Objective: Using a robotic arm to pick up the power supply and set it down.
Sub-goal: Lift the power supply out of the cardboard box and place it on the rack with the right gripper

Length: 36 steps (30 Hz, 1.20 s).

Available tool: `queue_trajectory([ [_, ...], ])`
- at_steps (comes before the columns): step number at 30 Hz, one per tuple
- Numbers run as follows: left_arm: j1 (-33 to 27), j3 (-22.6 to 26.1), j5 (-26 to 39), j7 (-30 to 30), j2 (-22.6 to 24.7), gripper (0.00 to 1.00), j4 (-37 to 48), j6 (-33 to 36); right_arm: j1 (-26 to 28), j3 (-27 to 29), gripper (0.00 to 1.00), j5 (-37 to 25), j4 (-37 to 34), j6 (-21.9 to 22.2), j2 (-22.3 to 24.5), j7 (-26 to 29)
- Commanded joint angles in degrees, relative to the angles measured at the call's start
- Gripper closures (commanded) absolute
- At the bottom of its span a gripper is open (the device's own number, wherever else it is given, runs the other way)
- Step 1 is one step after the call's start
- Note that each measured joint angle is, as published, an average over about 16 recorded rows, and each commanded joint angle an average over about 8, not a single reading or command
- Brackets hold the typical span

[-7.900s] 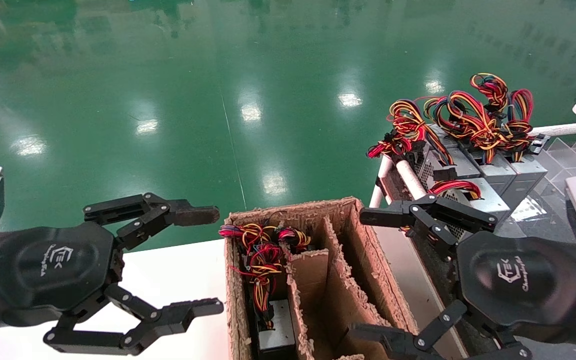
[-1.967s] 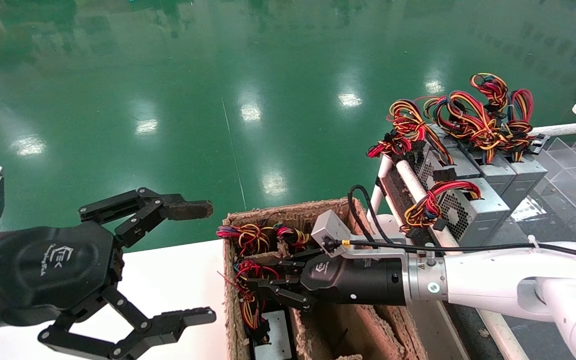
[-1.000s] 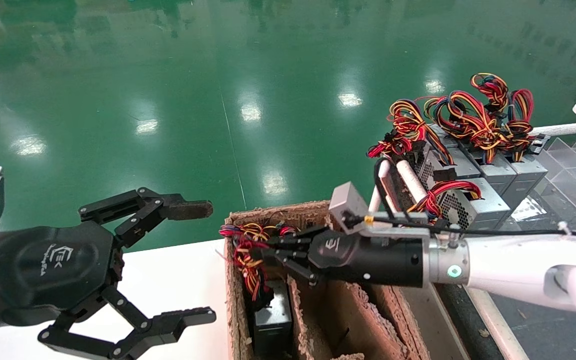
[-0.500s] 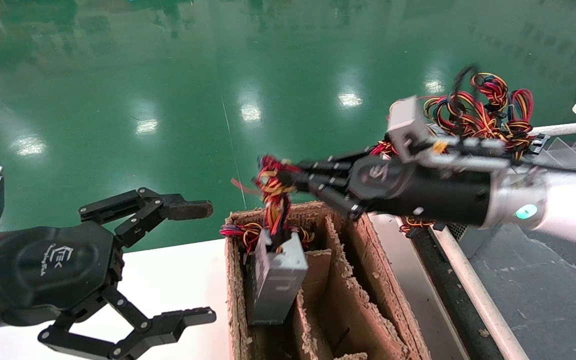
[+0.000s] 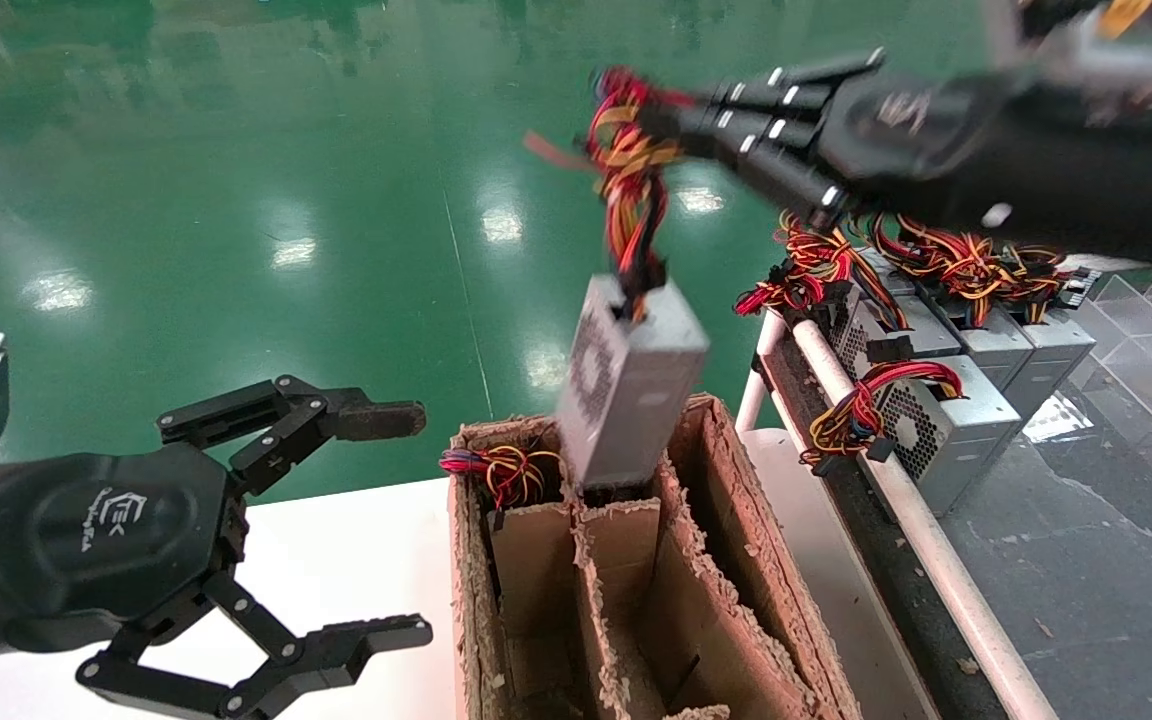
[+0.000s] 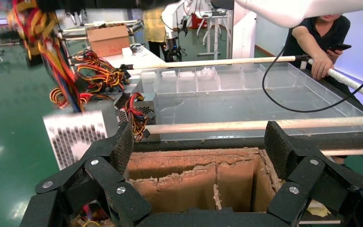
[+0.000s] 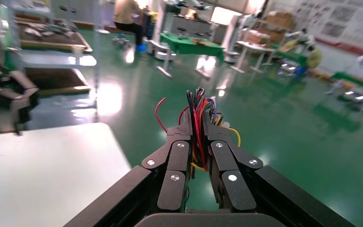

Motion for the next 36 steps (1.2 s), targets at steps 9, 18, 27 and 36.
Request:
queue_trajectory([
  [9, 0.00, 0.01, 0.00, 0.00, 0.00, 0.00, 0.00, 0.00, 6.36, 1.37, 1.00, -1.96, 2.19, 1.56, 7.14, 3.84],
  [18, 0.00, 0.01, -0.01, 0.01, 0.00, 0.00, 0.00, -0.01, 10.03, 2.92, 1.00, -3.55, 4.69, 0.88, 17.41, 7.49],
  [27, 0.00, 0.02, -0.01, 0.01, -0.01, 0.00, 0.00, -0.01, 8.11, 5.24, 1.00, -3.10, 9.78, 0.95, 30.35, 12.63],
  [36, -0.01, 0.03, -0.02, 0.01, -0.01, 0.00, 0.00, -0.01, -0.35, 5.69, 1.00, 0.67, 12.13, 0.86, 41.20, 15.91],
])
